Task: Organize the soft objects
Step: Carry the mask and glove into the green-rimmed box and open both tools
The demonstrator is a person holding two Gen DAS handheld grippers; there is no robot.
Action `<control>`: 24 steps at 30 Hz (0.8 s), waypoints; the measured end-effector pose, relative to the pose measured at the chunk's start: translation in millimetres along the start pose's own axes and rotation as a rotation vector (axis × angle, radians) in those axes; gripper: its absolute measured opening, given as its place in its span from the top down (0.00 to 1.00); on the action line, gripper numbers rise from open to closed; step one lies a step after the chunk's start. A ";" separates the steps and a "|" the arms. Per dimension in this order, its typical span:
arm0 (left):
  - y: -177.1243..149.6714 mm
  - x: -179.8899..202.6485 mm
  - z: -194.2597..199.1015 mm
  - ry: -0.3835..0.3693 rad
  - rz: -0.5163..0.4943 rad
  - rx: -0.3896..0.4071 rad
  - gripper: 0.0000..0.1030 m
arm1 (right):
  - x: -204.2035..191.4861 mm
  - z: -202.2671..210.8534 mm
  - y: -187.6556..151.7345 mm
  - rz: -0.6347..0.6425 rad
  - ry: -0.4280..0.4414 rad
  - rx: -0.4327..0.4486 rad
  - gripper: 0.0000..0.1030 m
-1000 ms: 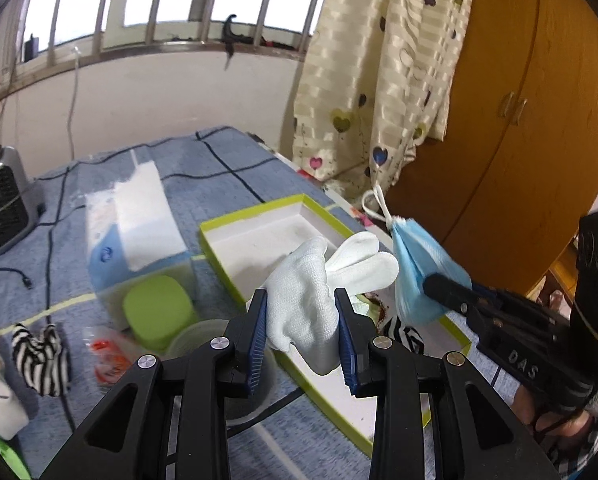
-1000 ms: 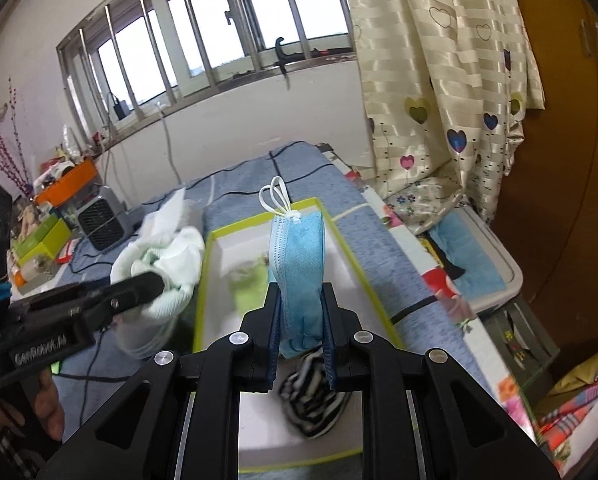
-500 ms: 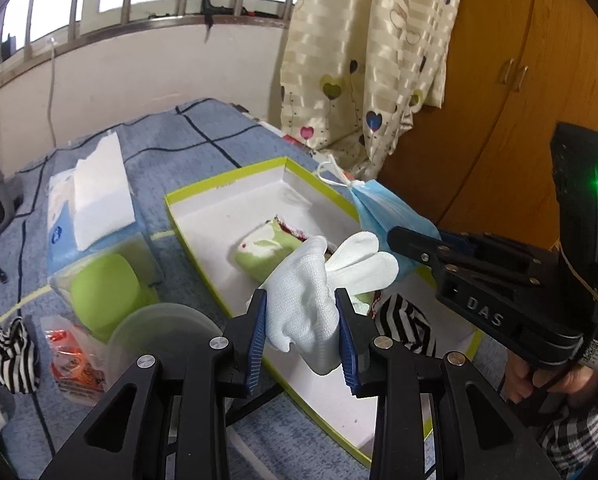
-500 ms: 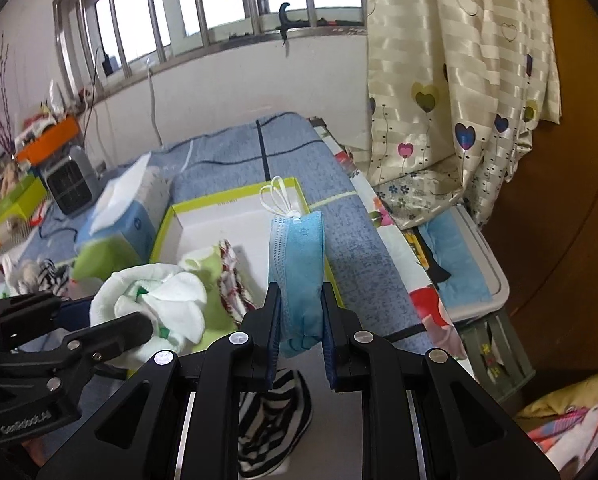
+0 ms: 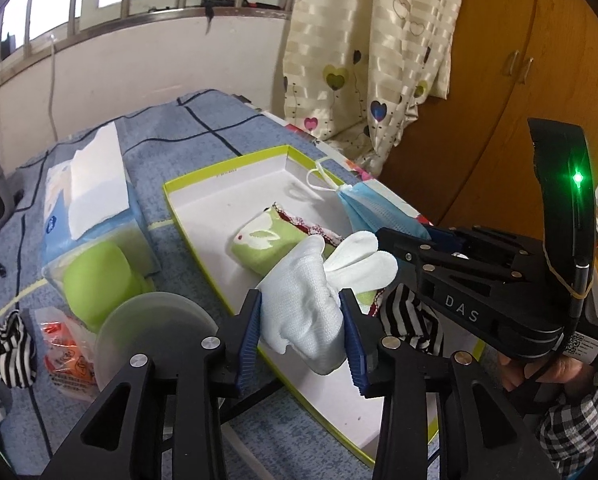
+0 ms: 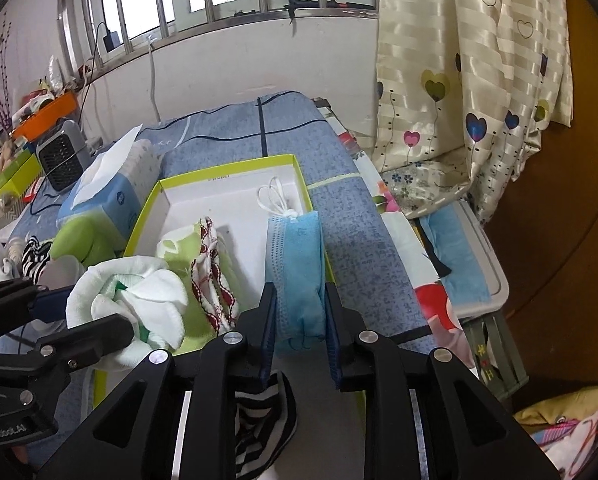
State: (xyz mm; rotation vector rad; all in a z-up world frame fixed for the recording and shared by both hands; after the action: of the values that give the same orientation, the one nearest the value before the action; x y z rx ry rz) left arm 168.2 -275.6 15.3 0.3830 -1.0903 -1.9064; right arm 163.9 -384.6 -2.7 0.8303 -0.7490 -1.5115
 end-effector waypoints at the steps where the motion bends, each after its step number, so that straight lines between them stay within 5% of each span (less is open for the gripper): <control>1: -0.2 -0.1 0.6 0.000 0.000 -0.001 0.64 | -0.2 0.1 -0.2 0.004 -0.001 0.000 0.77; 24: -3.0 4.2 22.2 0.015 -0.002 0.029 0.44 | -8.7 20.0 -0.9 -0.021 0.003 0.039 0.42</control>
State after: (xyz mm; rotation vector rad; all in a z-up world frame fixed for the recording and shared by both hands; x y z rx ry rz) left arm 150.3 -266.3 26.1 0.4141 -1.1086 -1.8890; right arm 147.0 -375.9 8.0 0.8716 -0.7720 -1.5182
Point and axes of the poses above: each gripper's, at about its wrist camera, not at the fingertips, and z roughly against the way its jaws point, x to its right, y to its top, the point moved 6 cm from there along -z, roughly the way its jaws point, and after that the axes turned 13 degrees about x, right-handed, at the moved point
